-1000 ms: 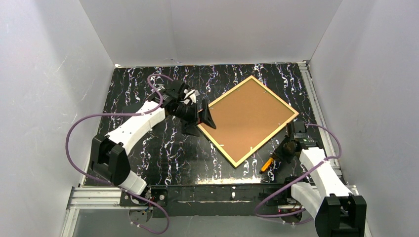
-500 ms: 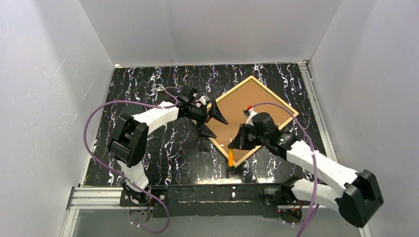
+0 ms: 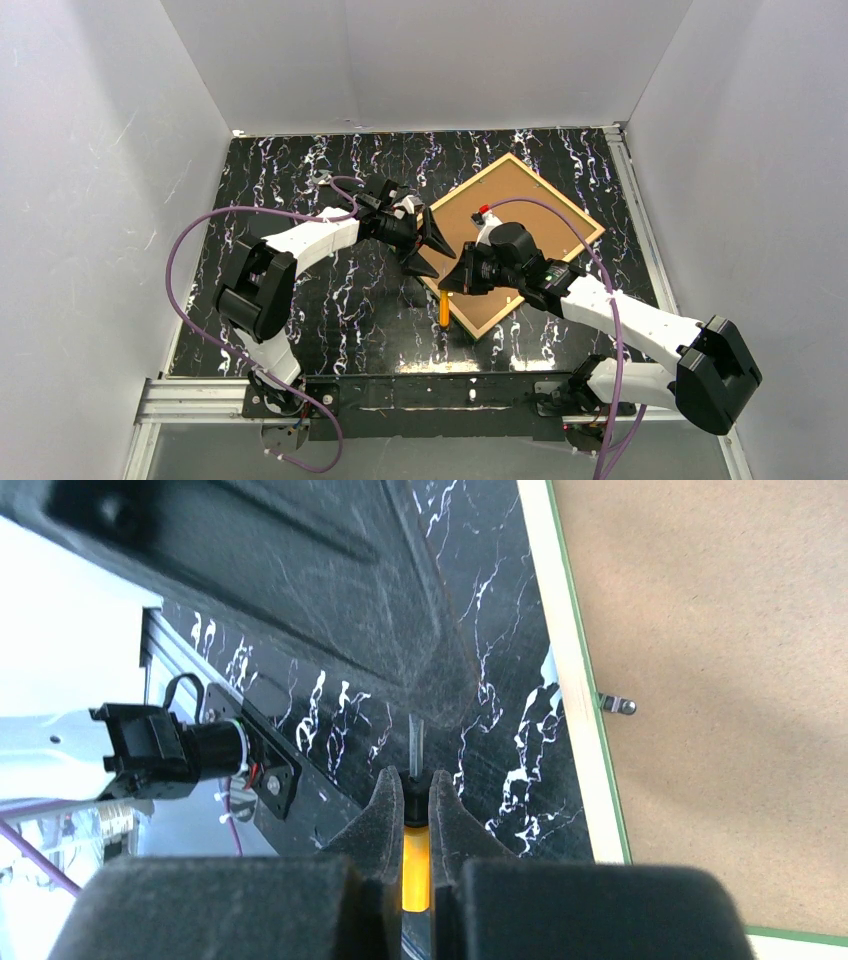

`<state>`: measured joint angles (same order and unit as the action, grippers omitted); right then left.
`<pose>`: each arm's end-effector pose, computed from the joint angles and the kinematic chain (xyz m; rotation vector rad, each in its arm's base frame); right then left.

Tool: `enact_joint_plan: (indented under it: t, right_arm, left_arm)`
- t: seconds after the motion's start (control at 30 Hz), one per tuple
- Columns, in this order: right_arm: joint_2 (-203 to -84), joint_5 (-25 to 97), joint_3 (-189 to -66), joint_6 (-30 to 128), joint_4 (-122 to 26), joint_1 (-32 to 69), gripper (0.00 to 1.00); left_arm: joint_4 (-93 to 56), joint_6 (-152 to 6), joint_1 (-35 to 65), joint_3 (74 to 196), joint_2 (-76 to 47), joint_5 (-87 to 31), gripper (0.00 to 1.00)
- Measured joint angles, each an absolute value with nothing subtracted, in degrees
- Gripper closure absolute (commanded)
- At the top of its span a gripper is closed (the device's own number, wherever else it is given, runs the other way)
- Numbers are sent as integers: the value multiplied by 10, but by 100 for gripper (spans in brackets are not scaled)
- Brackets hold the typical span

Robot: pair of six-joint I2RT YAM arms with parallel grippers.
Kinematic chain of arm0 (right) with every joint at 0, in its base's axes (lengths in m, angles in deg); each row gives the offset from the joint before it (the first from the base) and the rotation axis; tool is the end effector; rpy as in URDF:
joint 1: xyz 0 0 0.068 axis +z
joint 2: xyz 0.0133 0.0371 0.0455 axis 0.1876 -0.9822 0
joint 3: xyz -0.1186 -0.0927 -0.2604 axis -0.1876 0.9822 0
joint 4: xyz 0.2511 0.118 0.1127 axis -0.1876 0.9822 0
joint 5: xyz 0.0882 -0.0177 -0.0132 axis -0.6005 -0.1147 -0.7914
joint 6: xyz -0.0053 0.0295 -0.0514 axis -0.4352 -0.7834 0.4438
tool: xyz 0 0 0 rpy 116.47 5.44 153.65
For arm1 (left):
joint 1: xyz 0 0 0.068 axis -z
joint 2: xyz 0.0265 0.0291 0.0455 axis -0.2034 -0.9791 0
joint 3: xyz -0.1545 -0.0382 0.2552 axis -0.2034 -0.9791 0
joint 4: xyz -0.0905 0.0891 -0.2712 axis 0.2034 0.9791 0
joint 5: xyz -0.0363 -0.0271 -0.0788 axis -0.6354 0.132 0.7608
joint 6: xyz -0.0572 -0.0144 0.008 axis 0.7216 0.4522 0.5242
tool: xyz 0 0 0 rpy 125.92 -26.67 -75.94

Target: Take the photo out of the frame

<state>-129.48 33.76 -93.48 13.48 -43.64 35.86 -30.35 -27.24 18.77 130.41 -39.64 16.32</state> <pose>0.1931 0.2153 0.2570 -0.1959 2.2817 1.0642 0.3618 -0.2533 0.2667 0.2340 2.2344 -1.8110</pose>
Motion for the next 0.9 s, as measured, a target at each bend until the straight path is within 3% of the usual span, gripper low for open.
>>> enact_joint_plan:
  t: [0.1,0.3,0.47,0.53,0.73,0.8,0.9]
  right_arm:
    - [-1295,348,-935,128,-442,359,99]
    - [-1298,358,-935,122,-441,363,99]
    - [-1308,357,-940,115,-439,369,99]
    - [-1310,358,-944,114,-438,371,99]
    - [-1314,363,-959,111,-412,374,99]
    - [-1318,363,-963,111,-409,376,83]
    - [-1323,366,-967,106,-408,377,38]
  left_arm:
    - [-304,-274,189,1300,-396,157,44]
    - [-270,-301,196,1300,-385,137,59]
    - [-245,-327,206,1307,-369,119,77]
    - [-239,-335,208,1311,-365,115,100]
    - [-201,-371,210,1317,-361,75,100]
    - [-187,-374,211,1323,-360,66,100]
    - [-170,-373,211,1330,-360,51,100]
